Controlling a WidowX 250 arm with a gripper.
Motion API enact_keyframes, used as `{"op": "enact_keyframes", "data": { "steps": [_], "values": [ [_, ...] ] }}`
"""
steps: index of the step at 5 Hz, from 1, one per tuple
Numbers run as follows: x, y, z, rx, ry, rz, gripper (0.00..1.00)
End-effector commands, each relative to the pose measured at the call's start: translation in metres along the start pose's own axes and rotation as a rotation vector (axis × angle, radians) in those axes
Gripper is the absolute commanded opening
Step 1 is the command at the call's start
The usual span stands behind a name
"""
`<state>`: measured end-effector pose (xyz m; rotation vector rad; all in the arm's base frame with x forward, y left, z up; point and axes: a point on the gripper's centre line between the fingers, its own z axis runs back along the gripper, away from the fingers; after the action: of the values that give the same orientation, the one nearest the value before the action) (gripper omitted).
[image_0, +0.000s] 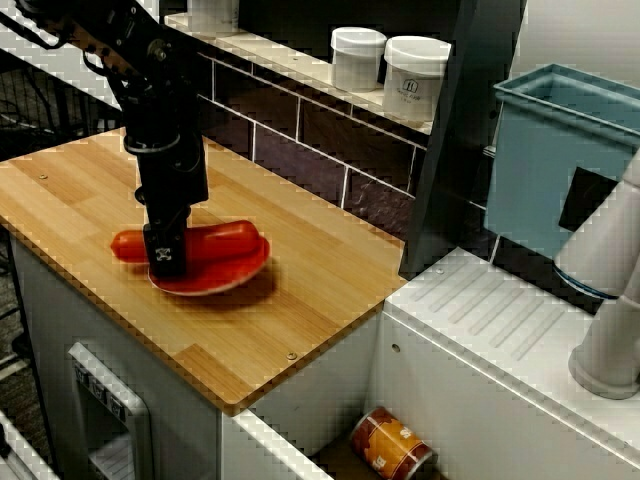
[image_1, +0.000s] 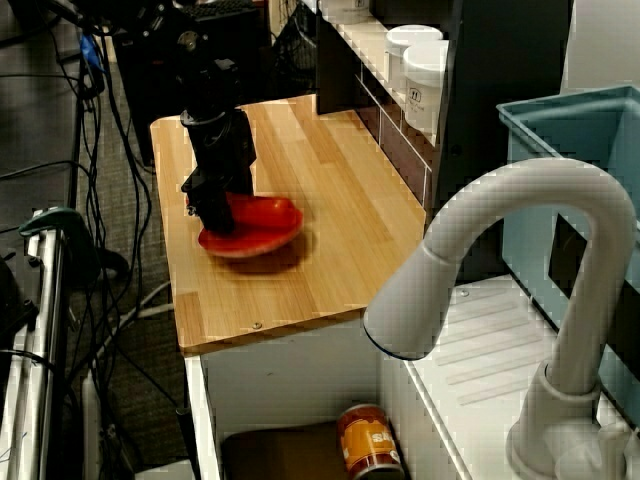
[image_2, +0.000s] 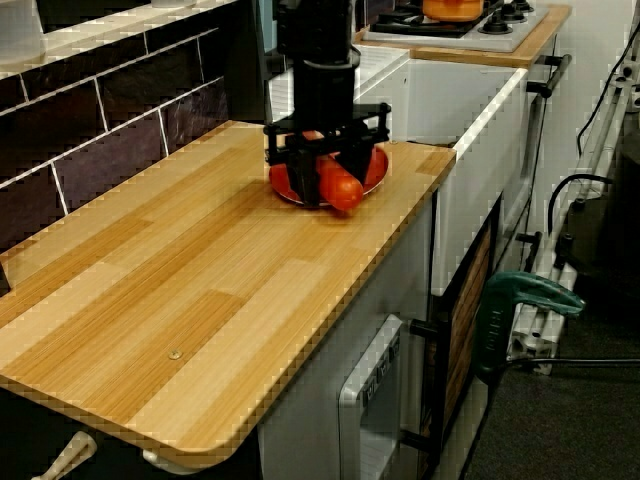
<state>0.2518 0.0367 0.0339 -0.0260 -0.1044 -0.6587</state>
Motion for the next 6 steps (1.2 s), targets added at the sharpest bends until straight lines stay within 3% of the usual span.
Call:
{"op": "enact_keyframes", "data": {
  "steps": [1, 2, 3, 4, 5, 6],
  "values": [
    [0.003, 0.031, 0.042, 0.002, -0.063, 0.027, 0.00],
    [-0.002, 0.051, 0.060, 0.006, -0.080, 0.074, 0.00],
    [-0.015, 0.075, 0.064, 0.026, -0.079, 0.132, 0.00],
    [-0.041, 0.097, 0.065, 0.086, -0.087, 0.239, 0.00],
    [-0.068, 0.113, 0.063, 0.113, -0.109, 0.314, 0.00],
    [-0.088, 0.123, 0.049, 0.135, -0.095, 0.377, 0.00]
  ]
}}
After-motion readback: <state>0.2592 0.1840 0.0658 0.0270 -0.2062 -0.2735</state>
